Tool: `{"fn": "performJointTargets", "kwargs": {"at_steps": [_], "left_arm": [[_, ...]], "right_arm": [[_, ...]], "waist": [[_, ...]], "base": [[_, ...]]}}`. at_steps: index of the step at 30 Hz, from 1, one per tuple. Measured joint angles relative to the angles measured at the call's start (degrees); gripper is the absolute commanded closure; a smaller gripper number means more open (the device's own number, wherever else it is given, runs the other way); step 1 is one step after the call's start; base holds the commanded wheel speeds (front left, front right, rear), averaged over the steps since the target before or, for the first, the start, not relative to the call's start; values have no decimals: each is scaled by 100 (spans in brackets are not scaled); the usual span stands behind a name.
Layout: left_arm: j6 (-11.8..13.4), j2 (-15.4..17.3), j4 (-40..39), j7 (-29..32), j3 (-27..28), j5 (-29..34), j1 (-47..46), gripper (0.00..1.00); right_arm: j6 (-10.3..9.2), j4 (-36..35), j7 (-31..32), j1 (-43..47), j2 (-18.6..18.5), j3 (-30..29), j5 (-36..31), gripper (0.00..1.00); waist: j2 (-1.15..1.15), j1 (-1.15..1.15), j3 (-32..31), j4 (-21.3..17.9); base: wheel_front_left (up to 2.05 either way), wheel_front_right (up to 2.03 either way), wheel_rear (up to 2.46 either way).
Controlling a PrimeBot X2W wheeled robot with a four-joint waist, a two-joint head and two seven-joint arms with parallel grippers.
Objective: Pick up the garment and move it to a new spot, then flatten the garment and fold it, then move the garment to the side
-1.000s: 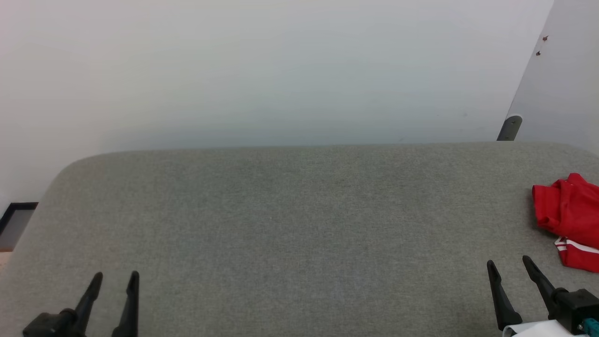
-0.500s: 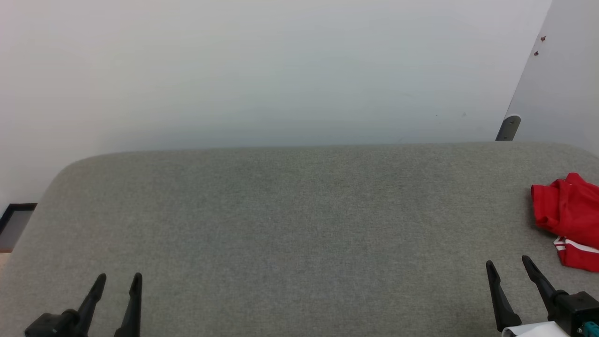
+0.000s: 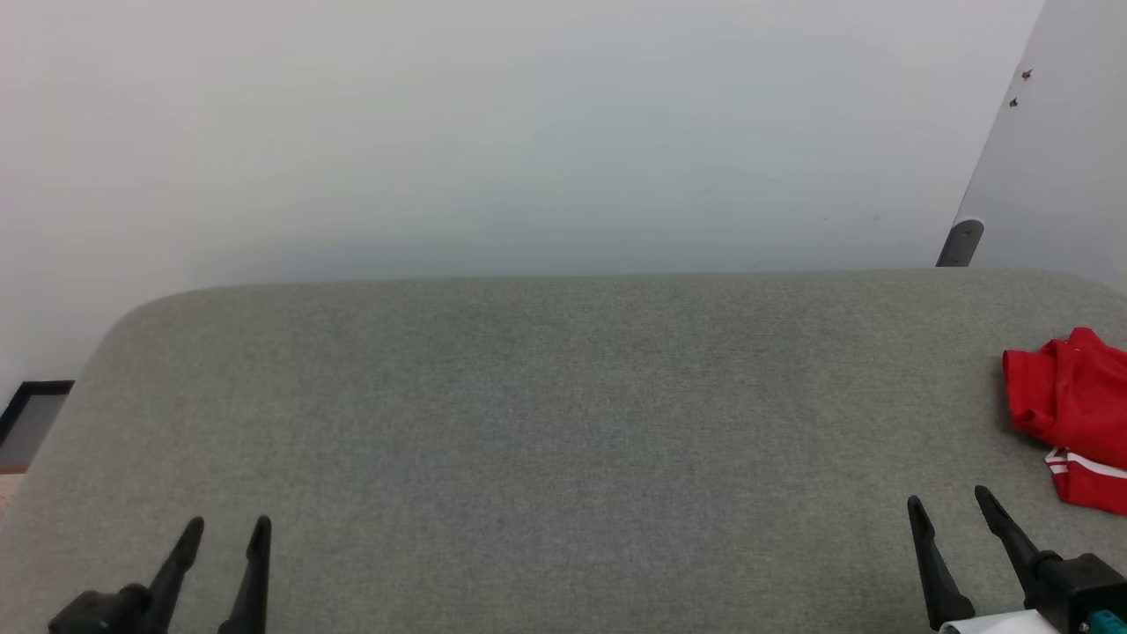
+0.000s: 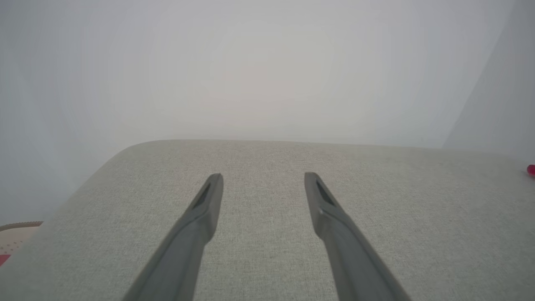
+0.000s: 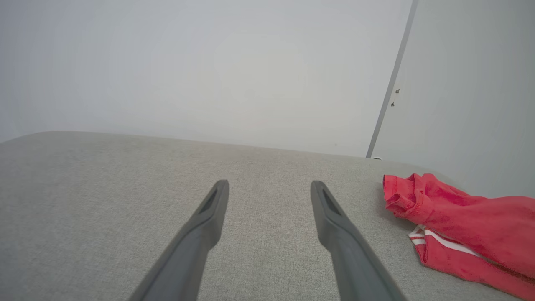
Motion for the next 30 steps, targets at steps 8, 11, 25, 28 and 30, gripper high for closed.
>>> {"fn": "performJointTargets", "kwargs": {"at_steps": [8,11,25,28,30], "left_arm": [[2,-288,260,52,-86,-58,151,100],[2,-348,268,148,-62,-334,135,100],[2,-625,264,514,94,-1504,-61,100],[2,-687,264,587,120,-1739,-110,100],[2,-715,263,639,136,-1876,-142,100]], "right_arm": [[0,296,88,165,120,11,102,100],[0,300,181,153,138,-14,424,100],[0,258,539,29,274,-171,1894,100],[0,250,600,3,298,-192,2176,100],[0,243,650,-13,311,-208,2342,100]], "waist": [[0,0,3,2],[0,-1,17,0],[0,0,80,-10],[0,0,93,-13],[0,0,102,-14]], "base": [[0,0,0],[0,0,0],[0,0,0],[0,0,0],[0,0,0]]}}
